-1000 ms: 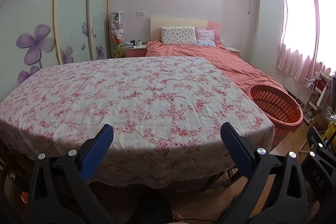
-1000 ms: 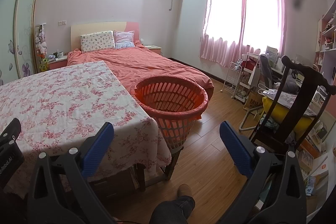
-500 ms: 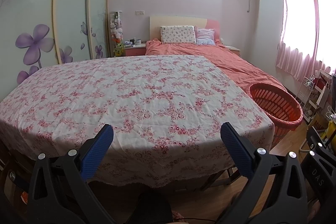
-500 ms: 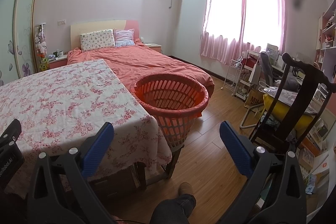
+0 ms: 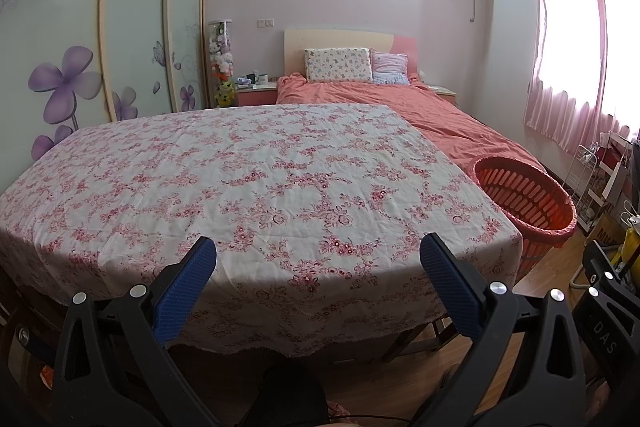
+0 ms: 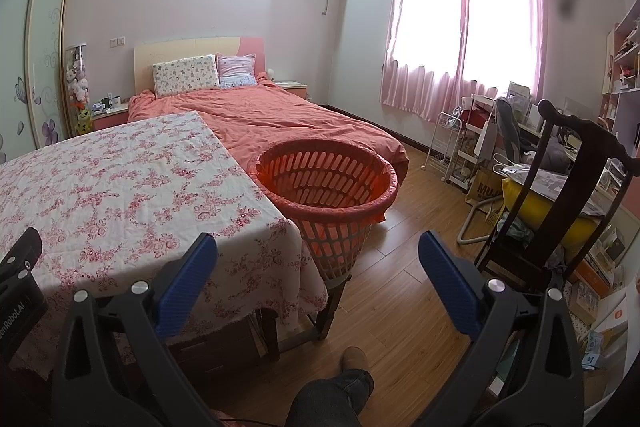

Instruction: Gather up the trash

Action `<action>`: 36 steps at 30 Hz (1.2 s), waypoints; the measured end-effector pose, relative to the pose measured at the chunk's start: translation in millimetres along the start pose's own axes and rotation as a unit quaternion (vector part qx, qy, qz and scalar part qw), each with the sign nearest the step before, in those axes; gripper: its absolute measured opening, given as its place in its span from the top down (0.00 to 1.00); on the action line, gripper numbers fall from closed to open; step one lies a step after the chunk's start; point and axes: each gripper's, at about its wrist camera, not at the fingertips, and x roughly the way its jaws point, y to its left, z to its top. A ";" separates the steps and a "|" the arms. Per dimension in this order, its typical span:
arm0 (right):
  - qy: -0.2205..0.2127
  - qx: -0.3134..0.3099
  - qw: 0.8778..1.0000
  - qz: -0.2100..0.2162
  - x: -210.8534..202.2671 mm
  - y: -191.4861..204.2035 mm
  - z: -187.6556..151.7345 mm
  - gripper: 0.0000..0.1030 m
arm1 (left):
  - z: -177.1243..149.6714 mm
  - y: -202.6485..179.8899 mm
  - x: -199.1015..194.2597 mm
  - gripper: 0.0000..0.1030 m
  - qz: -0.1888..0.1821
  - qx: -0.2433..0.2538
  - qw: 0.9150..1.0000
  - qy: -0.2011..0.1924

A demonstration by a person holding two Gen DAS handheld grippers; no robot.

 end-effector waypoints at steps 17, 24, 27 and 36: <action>0.001 0.000 1.000 0.000 0.3 -0.3 0.6 0.04 | -1.8 -0.4 1.5 0.02 0.000 0.001 1.000 0.003; 0.001 0.000 1.000 0.000 0.6 -0.1 -0.1 0.04 | -3.6 -0.3 1.8 0.02 -0.003 0.002 1.000 0.003; 0.001 0.000 1.000 0.000 0.8 -0.4 0.4 0.04 | -3.3 -0.4 1.9 0.02 -0.002 0.001 1.000 0.003; 0.001 0.000 1.000 0.000 0.9 -0.8 0.9 0.04 | -3.3 -0.7 2.0 0.02 -0.002 0.001 1.000 0.004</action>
